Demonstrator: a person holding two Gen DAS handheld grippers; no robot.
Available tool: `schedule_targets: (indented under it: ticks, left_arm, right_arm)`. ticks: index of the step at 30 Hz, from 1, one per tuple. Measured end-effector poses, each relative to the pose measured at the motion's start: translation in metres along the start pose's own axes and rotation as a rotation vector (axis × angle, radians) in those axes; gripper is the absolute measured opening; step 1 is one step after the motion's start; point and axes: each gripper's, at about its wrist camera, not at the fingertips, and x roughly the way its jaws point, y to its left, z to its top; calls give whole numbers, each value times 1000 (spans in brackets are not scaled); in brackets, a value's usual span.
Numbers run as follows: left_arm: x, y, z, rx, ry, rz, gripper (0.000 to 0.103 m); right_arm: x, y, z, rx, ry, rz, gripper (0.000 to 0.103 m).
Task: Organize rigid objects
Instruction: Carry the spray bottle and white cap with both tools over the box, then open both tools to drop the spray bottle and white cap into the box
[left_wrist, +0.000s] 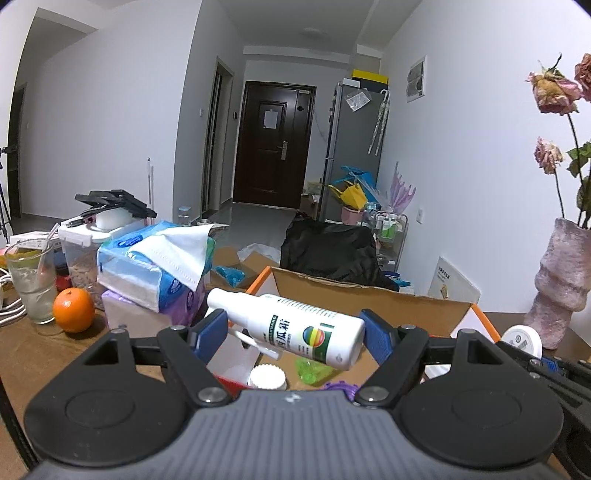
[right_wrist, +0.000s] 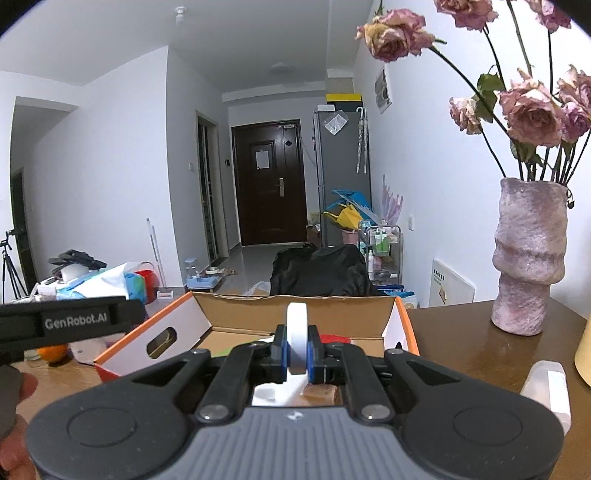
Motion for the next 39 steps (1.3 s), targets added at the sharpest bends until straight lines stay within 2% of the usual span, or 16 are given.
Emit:
schedule_targets:
  ticks: [12,26,39]
  left_arm:
    - [34,-13,10,27,-10,8,79]
    - [74,-36,12,105,1,18,79]
    - [87,-33,8,119,51,20,80]
  right_arm:
    - [35,-5,8,-9,3,-23,9]
    - [70,-10,14,0,36,-23,9]
    - [83,-12,13,-19,86,-23,9]
